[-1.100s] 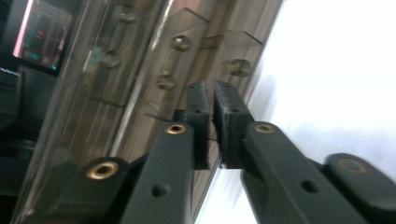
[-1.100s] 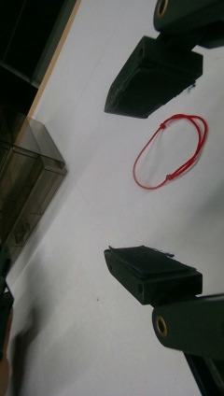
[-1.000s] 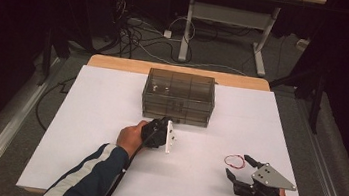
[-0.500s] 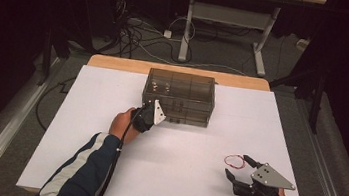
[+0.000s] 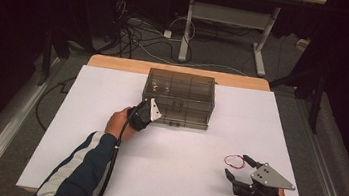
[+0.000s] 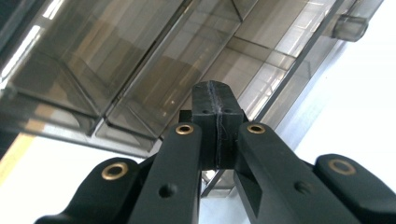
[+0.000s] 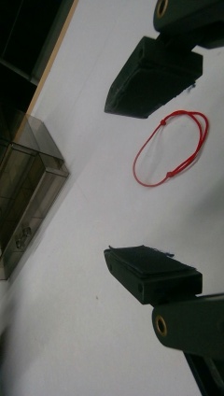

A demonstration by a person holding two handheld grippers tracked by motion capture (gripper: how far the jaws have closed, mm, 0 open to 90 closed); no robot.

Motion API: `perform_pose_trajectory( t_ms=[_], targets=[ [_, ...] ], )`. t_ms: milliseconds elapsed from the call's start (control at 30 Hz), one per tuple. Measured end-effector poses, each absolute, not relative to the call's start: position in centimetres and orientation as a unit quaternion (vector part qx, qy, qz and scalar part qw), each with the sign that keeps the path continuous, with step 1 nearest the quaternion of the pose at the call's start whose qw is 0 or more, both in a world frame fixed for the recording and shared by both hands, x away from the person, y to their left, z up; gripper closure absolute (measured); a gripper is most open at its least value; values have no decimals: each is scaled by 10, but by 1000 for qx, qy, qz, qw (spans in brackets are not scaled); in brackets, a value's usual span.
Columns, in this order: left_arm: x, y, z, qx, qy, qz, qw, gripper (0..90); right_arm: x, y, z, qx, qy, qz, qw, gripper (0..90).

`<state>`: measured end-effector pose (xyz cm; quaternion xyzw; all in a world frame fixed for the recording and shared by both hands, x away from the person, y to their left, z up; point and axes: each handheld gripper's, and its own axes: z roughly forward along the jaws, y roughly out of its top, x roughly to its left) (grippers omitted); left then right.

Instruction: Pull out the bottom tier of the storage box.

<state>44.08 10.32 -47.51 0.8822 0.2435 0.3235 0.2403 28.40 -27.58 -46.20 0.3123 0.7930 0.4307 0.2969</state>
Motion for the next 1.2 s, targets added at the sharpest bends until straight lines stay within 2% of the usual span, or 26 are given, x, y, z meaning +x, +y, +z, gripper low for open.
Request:
perform_pose_trajectory(
  t_ms=[567, 1200],
  targets=[
    [440, 120, -483, 885, 281, 244, 280, 874, 286, -277, -463, 321, 791, 434, 289, 261],
    [421, 125, -486, 879, 278, 242, 302, 876, 288, -280, -463, 331, 794, 429, 274, 294]
  ],
)
